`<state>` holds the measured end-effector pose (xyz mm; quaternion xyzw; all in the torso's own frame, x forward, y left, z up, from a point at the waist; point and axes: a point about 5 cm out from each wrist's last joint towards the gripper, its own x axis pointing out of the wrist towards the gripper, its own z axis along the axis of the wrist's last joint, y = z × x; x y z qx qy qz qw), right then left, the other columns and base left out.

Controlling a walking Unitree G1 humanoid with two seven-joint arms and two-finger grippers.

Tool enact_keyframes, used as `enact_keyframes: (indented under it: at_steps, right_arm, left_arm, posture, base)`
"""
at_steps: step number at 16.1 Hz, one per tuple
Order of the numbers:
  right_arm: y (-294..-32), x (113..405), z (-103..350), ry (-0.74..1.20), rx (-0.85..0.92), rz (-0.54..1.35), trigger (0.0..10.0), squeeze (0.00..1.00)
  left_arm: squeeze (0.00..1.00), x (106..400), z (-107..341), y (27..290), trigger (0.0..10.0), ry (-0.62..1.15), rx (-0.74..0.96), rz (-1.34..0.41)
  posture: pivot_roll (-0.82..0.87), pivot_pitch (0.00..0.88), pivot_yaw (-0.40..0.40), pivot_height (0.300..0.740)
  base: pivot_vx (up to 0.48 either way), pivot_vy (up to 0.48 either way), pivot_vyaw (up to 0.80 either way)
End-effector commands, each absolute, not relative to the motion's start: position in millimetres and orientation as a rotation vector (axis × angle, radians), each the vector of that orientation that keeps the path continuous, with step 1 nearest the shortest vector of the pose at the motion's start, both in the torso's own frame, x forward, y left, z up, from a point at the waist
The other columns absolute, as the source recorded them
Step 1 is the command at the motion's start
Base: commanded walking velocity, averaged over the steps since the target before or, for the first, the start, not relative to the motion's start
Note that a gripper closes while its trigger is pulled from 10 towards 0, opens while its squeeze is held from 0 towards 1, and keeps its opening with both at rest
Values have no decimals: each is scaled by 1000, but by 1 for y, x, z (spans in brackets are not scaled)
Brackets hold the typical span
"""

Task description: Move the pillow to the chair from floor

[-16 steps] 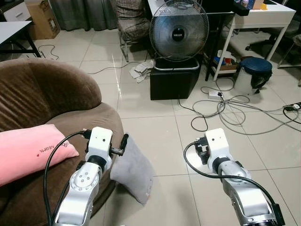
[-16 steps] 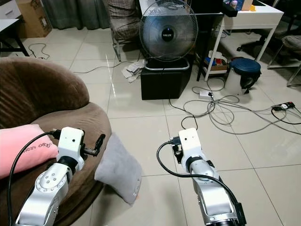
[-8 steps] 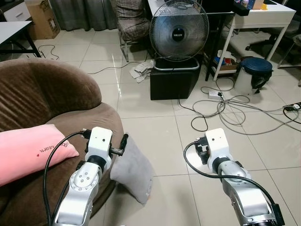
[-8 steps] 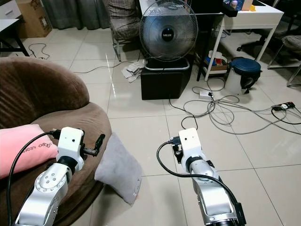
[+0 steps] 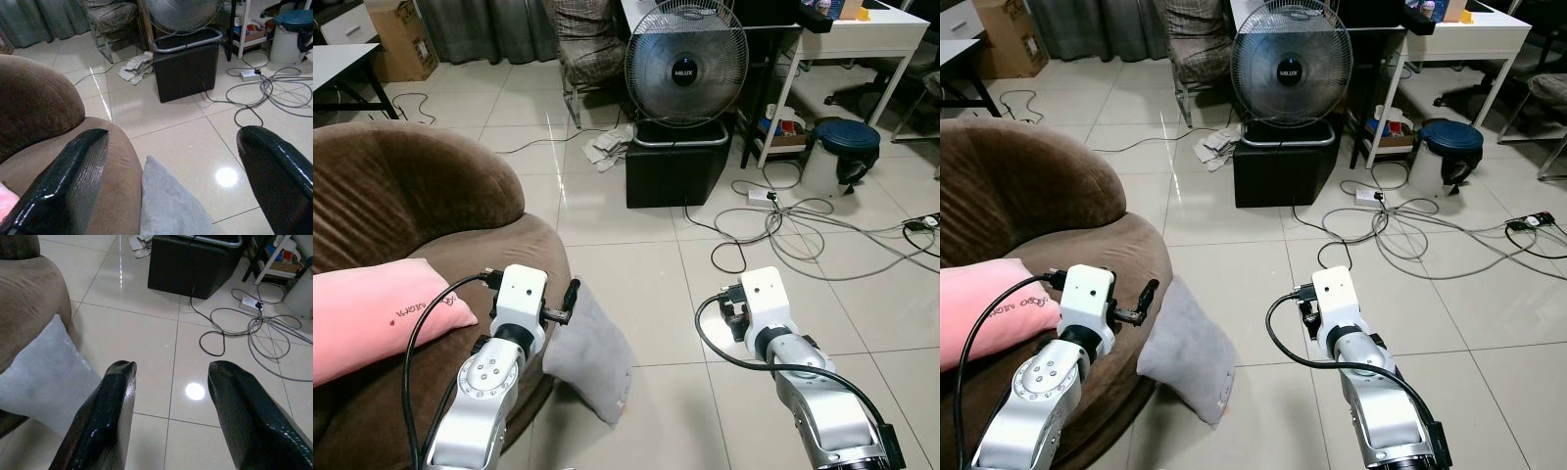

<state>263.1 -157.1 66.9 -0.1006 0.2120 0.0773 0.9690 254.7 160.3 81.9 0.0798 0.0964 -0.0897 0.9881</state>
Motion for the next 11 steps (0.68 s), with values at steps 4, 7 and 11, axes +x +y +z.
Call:
enact_keyframes:
  at_steps: [4,7,11]
  right_arm:
    - [-156,263,68,429,-212,157,10000,0]
    - [-156,263,68,432,-213,157,10000,0]
    - [-155,263,67,433,-212,156,10000,0]
  left_arm:
    - [0,252,83,161,10000,193,167,-181]
    - [0,253,83,161,10000,194,167,-181]
    - [0,253,84,162,10000,195,169,-182]
  posture:
    - [-21,0,38,740]
    - [-21,0,38,725]
    - [-21,0,40,685]
  base:
    - [0,0,0]
    - [0,0,0]
    - [0,0,0]
